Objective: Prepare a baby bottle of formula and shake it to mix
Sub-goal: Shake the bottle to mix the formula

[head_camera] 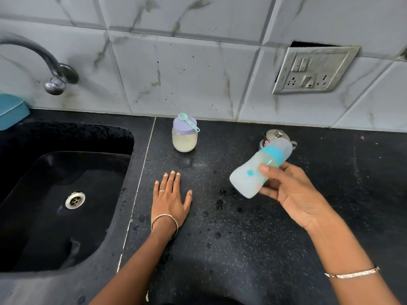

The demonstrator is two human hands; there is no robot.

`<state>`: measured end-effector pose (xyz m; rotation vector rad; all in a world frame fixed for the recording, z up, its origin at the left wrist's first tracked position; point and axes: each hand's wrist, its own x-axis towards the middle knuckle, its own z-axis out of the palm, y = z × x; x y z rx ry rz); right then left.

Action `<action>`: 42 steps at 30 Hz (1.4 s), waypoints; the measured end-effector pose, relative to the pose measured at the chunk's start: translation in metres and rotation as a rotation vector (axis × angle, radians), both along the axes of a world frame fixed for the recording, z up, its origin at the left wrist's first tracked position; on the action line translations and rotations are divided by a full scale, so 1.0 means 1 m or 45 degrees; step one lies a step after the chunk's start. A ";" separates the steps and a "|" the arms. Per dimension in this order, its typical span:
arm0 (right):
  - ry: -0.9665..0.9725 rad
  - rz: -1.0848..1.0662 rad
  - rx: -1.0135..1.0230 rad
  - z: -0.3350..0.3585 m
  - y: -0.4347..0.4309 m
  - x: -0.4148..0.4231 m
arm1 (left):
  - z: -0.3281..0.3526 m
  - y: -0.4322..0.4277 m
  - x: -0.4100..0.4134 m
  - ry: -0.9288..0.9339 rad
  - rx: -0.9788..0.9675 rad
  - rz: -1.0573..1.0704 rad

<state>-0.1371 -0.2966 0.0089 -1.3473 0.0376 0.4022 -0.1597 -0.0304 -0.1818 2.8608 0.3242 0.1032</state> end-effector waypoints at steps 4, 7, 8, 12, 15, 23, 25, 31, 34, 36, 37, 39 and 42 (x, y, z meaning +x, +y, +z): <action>-0.012 0.194 -0.245 -0.002 0.009 -0.011 | 0.001 -0.001 0.000 0.005 -0.008 -0.001; -0.019 0.286 -0.378 -0.005 0.007 -0.013 | 0.002 0.000 0.000 0.007 -0.016 0.002; -0.001 0.210 -0.311 -0.006 0.007 -0.012 | 0.002 0.000 0.000 0.006 -0.014 0.006; 0.087 0.012 -0.006 -0.009 0.007 -0.008 | 0.002 0.000 0.000 0.001 -0.002 0.001; 0.071 0.293 -0.327 -0.001 0.007 -0.008 | 0.001 0.000 0.000 0.011 -0.011 -0.002; 0.034 0.135 -0.212 -0.008 0.011 -0.006 | 0.001 0.000 0.001 0.002 -0.001 0.004; -0.025 0.307 -0.414 -0.006 0.015 -0.010 | 0.001 0.000 0.001 0.010 -0.011 0.004; 0.185 0.080 0.214 -0.003 0.014 -0.003 | 0.000 -0.001 0.001 -0.001 -0.018 0.008; 0.109 0.189 0.032 -0.002 0.021 -0.007 | 0.000 0.000 0.001 -0.015 -0.021 0.007; 0.020 0.289 -0.232 -0.002 0.025 -0.011 | 0.000 0.000 0.001 -0.020 -0.030 0.010; 0.000 0.316 -0.278 -0.003 0.025 -0.011 | 0.000 0.000 0.000 -0.024 -0.035 0.011; 0.022 0.306 -0.233 -0.006 0.023 -0.012 | 0.000 -0.001 0.001 -0.029 -0.034 0.011; 0.021 0.234 -0.158 -0.008 0.022 -0.012 | 0.000 0.000 0.001 -0.026 -0.023 0.010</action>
